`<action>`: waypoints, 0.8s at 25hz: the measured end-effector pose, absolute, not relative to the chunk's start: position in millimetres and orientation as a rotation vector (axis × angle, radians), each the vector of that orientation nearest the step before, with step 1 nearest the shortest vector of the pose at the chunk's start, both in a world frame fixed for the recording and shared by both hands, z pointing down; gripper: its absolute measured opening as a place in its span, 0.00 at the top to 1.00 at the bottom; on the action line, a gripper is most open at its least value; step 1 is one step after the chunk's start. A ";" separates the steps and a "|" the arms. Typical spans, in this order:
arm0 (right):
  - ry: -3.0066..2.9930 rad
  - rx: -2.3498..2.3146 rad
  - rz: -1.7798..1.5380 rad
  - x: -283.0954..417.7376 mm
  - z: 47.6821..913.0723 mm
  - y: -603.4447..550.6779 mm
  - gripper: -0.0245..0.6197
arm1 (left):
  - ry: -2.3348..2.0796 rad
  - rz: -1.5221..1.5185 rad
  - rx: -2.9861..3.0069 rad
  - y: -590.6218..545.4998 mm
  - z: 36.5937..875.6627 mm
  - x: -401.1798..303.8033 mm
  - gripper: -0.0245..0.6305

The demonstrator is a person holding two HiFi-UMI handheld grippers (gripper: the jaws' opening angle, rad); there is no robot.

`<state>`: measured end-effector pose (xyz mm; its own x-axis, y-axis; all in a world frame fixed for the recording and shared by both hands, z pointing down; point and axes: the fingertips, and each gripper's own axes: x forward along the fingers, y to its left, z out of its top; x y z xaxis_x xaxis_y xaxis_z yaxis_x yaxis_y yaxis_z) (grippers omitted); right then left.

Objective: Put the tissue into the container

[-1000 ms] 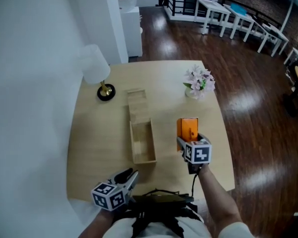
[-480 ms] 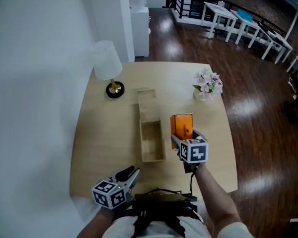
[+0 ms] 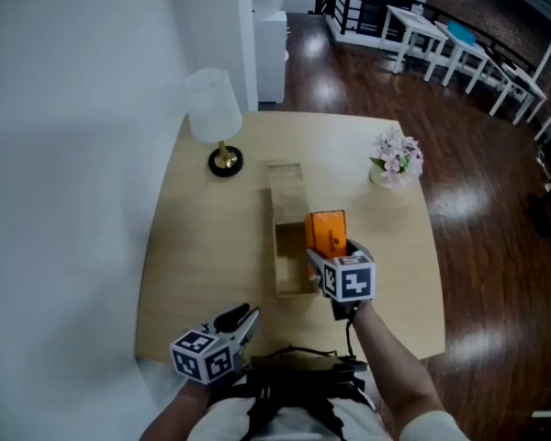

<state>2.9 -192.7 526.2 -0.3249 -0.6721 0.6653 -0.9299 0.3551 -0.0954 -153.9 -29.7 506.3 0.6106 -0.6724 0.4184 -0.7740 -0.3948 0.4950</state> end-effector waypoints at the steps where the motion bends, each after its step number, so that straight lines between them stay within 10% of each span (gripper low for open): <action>1: -2.100 1.382 0.641 -1.4 525.6 -192.1 0.33 | -1.137 0.195 2.167 -29.1 505.8 -156.9 0.77; 20: -2.030 1.326 0.700 -67.5 577.1 -192.0 0.34 | -1.104 0.237 2.158 -29.5 513.7 -190.3 0.77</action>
